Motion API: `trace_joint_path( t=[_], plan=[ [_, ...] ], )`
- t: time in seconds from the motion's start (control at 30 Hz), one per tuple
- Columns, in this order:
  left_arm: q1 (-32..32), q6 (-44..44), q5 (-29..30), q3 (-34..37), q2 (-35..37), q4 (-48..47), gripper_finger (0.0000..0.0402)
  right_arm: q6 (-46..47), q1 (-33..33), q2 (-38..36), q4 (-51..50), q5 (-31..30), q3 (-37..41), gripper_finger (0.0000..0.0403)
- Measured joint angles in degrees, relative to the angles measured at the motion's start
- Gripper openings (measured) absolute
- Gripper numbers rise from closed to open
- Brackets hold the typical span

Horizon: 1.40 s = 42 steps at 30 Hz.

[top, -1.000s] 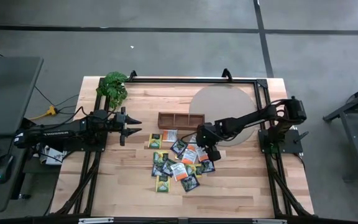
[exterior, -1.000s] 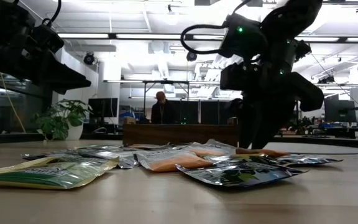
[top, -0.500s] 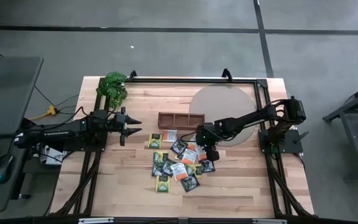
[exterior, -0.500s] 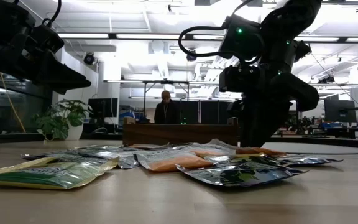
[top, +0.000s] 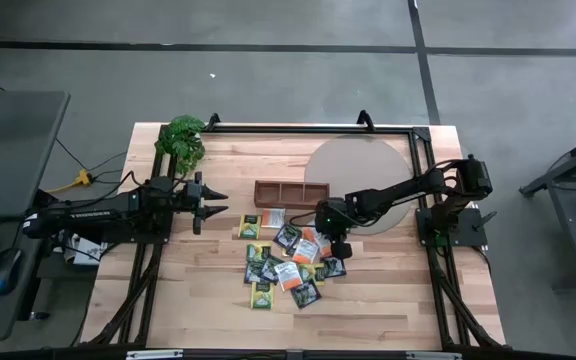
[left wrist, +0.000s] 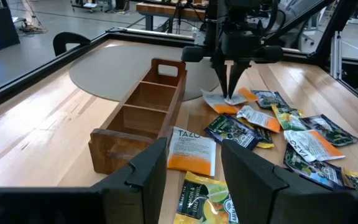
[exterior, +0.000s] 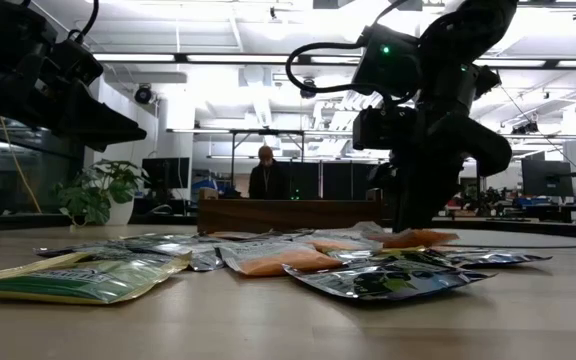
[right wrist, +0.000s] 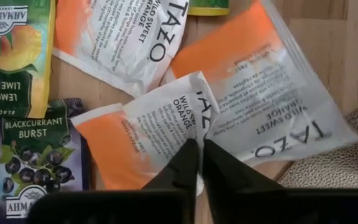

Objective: Pick & Place Tea
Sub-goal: Put the white tea bag into the right section of the wooden organizer

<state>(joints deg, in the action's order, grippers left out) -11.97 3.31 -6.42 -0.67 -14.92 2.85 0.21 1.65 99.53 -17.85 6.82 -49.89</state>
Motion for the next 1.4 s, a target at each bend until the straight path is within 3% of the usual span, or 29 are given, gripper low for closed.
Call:
trace_joint_path(
  t=[0.3, 0.63, 0.73, 0.87, 0.97, 1.17, 1.4],
  plan=[
    [0.0, 0.0, 0.0, 0.0, 0.0, 0.0, 0.0150, 2.5, 0.3, -1.8, -0.9, 0.6, 0.3, 0.0005],
    [0.0, 0.0, 0.0, 0.0, 0.0, 0.0, 0.0150, 3.9, 0.7, -10.7, -1.3, -0.3, 0.2, 0.0003],
    [0.0, 0.0, 0.0, 0.0, 0.0, 0.0, 0.0150, 3.7, 0.7, -13.8, -0.9, -5.8, 0.2, 0.0004],
    [0.0, 0.0, 0.0, 0.0, 0.0, 0.0, 0.0150, 2.7, 0.7, -16.4, 1.5, -17.3, 0.2, 0.0002],
    [0.0, 0.0, 0.0, 0.0, 0.0, 0.0, 0.0150, 1.2, 0.7, -16.5, 4.9, -26.9, 0.2, 0.0002],
    [0.0, 0.0, 0.0, 0.0, 0.0, 0.0, 0.0150, -3.8, 0.7, -14.1, 9.4, -40.6, 0.1, 0.0001],
    [0.0, 0.0, 0.0, 0.0, 0.0, 0.0, 0.0150, -5.8, 0.7, -11.2, 10.1, -47.2, 0.1, 0.0001]
  ],
)
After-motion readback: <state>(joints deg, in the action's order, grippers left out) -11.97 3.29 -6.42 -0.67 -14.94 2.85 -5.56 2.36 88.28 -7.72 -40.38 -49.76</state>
